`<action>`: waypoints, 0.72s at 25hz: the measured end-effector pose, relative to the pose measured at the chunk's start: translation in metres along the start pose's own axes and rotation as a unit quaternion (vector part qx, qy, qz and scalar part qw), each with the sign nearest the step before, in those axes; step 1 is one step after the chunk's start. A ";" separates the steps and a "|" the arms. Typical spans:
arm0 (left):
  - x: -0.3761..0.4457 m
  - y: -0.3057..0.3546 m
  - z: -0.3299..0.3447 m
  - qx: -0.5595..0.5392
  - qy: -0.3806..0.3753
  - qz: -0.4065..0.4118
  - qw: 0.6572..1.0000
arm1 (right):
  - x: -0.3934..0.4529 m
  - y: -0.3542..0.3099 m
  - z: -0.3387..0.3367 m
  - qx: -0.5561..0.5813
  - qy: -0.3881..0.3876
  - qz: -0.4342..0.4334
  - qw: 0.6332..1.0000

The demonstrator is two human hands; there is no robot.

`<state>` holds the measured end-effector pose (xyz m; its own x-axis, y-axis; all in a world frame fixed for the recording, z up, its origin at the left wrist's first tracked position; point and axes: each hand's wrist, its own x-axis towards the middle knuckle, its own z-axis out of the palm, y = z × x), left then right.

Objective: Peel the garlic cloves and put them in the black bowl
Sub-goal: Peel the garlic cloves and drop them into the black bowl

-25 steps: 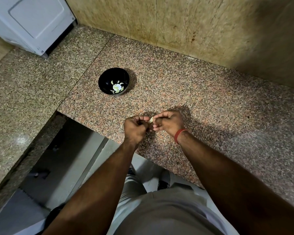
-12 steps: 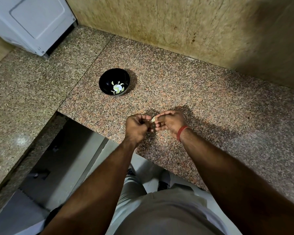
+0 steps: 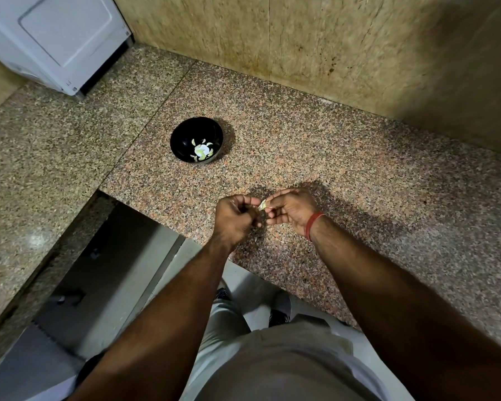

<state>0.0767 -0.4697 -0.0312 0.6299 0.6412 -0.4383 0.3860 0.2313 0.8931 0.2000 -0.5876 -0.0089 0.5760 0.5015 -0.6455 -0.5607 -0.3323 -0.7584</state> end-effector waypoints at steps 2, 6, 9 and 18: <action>-0.001 0.000 0.000 -0.004 -0.011 0.000 1.000 | 0.000 0.000 0.000 0.004 -0.005 0.006 1.000; -0.004 0.002 -0.002 -0.020 -0.029 -0.006 0.999 | 0.002 0.002 0.000 0.014 -0.021 0.022 0.999; -0.006 0.004 -0.002 -0.024 -0.045 0.007 0.999 | 0.002 0.004 -0.002 0.020 -0.027 0.030 0.999; -0.008 0.000 0.002 -0.097 -0.015 -0.035 0.995 | -0.001 0.012 -0.005 0.005 -0.041 -0.029 0.999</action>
<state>0.0729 -0.4765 -0.0277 0.6275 0.5970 -0.4997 0.2935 0.4131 0.8621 0.1959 -0.5965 -0.0176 0.5567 0.5838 -0.5910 -0.5343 -0.2931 -0.7928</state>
